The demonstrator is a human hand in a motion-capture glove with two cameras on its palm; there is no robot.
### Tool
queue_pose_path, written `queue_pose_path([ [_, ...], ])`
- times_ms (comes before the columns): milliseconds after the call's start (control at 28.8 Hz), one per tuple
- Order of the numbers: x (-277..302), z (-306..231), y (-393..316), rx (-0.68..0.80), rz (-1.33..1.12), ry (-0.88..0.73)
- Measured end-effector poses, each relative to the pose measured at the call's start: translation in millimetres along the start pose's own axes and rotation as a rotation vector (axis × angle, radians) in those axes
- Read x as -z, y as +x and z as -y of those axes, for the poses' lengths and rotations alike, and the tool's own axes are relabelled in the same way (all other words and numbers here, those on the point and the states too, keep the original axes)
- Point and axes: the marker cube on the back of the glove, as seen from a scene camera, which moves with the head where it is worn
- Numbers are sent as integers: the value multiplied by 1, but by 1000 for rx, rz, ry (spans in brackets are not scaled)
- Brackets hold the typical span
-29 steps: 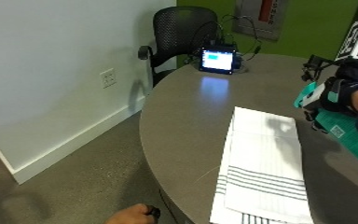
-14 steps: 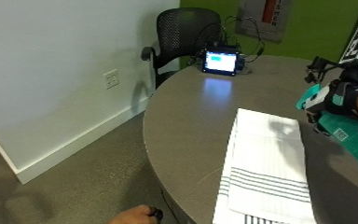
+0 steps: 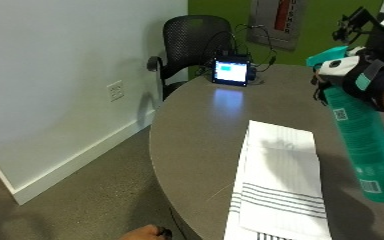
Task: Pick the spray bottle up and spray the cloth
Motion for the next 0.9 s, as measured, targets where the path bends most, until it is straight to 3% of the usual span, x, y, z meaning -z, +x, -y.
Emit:
queue_pose_path([
  [208,8,-16,-42,187,157,90],
  [521,-34,-51,-106,427,267,-10],
  [903,-118,-51,-151,558,446,-102],
])
